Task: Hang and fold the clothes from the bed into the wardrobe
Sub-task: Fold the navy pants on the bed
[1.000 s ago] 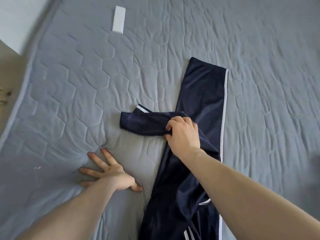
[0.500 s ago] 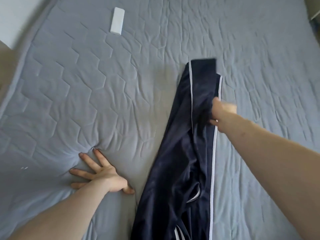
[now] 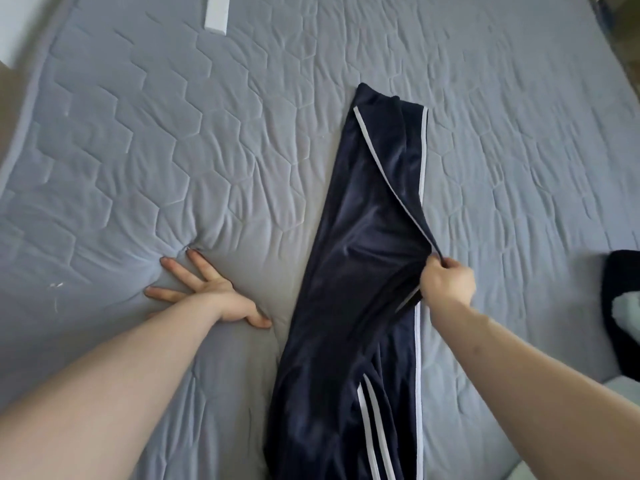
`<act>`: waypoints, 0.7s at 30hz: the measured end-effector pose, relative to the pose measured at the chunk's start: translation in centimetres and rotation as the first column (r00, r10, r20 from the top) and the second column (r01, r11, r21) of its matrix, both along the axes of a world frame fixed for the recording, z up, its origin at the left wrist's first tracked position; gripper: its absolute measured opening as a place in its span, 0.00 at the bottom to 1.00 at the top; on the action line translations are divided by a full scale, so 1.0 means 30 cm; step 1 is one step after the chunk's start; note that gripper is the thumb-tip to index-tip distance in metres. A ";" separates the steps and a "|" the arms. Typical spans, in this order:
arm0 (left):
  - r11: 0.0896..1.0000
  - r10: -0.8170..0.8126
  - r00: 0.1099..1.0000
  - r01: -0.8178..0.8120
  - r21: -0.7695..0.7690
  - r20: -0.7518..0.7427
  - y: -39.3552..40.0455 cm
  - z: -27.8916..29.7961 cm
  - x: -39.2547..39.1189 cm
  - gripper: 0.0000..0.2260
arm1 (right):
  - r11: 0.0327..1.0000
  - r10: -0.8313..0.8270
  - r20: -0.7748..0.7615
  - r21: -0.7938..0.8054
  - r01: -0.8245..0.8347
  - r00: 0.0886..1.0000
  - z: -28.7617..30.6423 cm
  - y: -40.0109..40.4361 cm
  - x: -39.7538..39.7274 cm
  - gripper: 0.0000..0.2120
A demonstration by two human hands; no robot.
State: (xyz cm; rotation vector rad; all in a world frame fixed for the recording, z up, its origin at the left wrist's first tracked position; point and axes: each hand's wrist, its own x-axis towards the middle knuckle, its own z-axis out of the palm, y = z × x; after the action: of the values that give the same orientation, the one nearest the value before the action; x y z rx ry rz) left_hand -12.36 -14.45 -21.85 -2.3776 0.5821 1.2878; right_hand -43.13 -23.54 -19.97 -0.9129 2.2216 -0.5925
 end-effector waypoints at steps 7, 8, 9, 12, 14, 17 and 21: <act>0.954 -0.141 0.979 0.175 -0.245 0.149 0.181 -0.036 -0.020 0.79 | 0.977 0.078 0.118 0.189 -0.100 0.990 0.068 0.188 -0.105 0.24; 0.927 -0.190 0.967 0.234 -0.293 0.171 0.239 -0.048 -0.019 0.75 | 0.968 0.117 0.138 0.207 -0.144 0.984 0.075 0.256 -0.104 0.26; 0.897 -0.234 0.952 0.289 -0.334 0.195 0.299 -0.060 -0.019 0.70 | 0.957 0.143 0.168 0.227 -0.180 0.975 0.080 0.332 -0.104 0.26; 0.819 -0.322 0.918 0.392 -0.418 0.231 0.483 -0.075 -0.045 0.60 | 0.902 0.206 0.213 0.337 -0.270 0.955 0.091 0.563 -0.110 0.27; 0.775 -0.357 0.908 0.419 -0.473 0.220 0.608 -0.063 -0.091 0.54 | 0.875 0.221 0.244 0.379 -0.302 0.944 0.088 0.707 -0.127 0.27; 0.753 -0.295 0.951 0.291 -0.591 0.092 0.800 -0.001 -0.195 0.45 | 0.840 0.216 0.257 0.443 -0.313 0.942 0.101 0.889 -0.156 0.22; 0.811 -0.158 0.979 0.054 -0.583 -0.129 1.021 0.116 -0.356 0.32 | 0.786 0.236 0.247 0.520 -0.334 0.940 0.124 1.083 -0.212 0.13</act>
State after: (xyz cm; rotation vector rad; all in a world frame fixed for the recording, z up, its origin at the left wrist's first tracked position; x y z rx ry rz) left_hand -23.03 16.18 -18.37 -2.6524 1.3090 1.4255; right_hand -49.49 8.94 -16.25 -0.8222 1.8830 0.1279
